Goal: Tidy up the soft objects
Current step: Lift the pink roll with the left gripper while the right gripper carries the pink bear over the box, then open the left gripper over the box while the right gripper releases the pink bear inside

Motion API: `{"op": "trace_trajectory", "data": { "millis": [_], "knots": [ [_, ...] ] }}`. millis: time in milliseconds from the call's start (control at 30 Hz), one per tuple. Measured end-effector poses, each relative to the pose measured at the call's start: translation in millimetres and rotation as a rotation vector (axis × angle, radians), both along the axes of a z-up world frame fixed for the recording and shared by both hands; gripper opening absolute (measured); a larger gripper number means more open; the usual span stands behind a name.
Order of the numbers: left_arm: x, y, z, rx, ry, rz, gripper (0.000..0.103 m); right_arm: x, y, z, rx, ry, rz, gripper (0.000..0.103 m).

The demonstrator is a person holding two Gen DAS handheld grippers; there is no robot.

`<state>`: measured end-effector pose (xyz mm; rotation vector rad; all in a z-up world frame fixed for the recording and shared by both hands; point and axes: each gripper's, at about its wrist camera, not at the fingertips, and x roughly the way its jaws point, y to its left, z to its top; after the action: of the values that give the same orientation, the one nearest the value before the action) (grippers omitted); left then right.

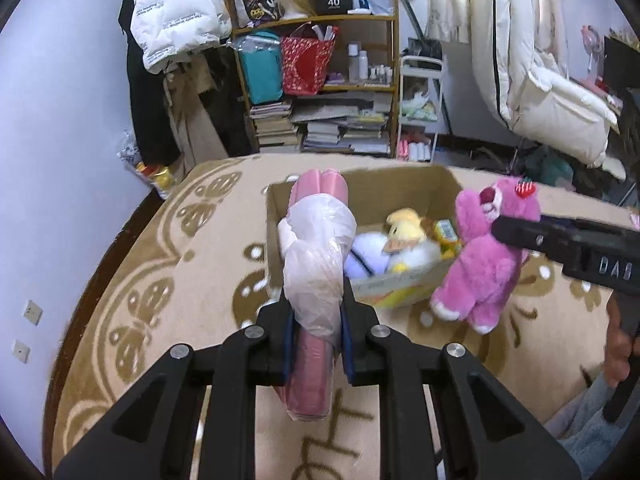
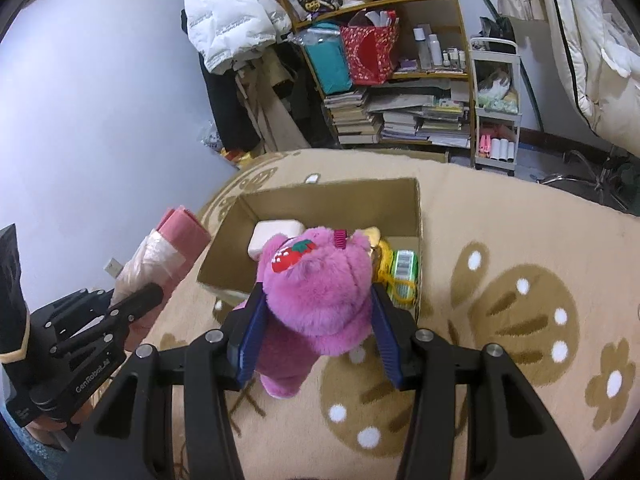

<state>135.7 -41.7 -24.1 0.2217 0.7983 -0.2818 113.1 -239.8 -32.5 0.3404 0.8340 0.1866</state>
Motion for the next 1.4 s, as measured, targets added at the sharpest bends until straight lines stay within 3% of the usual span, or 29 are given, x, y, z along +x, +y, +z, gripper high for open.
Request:
{"op": "trace_trajectory", "data": {
  "millis": [233, 367, 600, 733, 867, 1067, 1133, 1267, 1333, 1400],
  "knots": [
    [37, -16, 2, -0.01, -0.04, -0.009, 0.017, 11, 0, 17, -0.032, -0.128, -0.032, 0.053],
    [58, -21, 1, -0.015, -0.054, 0.002, 0.017, 23, -3, 19, -0.022, -0.152, -0.053, 0.053],
    [86, -25, -10, -0.004, -0.05, -0.016, 0.018, 48, -24, -2, -0.008, -0.096, -0.111, 0.055],
    [98, -23, -25, -0.073, 0.023, -0.016, 0.018, 60, -37, -21, 0.059, -0.019, -0.127, 0.055],
    [100, -29, -45, -0.002, 0.043, -0.004, 0.02, 64, -33, -28, 0.028, 0.005, -0.106, 0.059],
    [96, -27, -54, -0.021, 0.081, 0.005, 0.024, 64, -31, -26, 0.008, 0.015, -0.092, 0.06],
    [94, -27, -51, -0.01, 0.06, 0.01, 0.029, 63, -32, -26, -0.002, 0.027, -0.098, 0.06],
    [87, -21, -36, -0.022, 0.021, 0.03, 0.064, 63, -30, -29, -0.001, 0.066, -0.078, 0.062],
    [82, -15, -24, -0.043, -0.009, 0.047, 0.074, 59, -28, -24, -0.015, 0.059, -0.08, 0.066],
    [79, -9, -15, -0.051, -0.022, 0.067, 0.087, 54, -28, -18, -0.017, 0.044, -0.087, 0.081]
  ]
}}
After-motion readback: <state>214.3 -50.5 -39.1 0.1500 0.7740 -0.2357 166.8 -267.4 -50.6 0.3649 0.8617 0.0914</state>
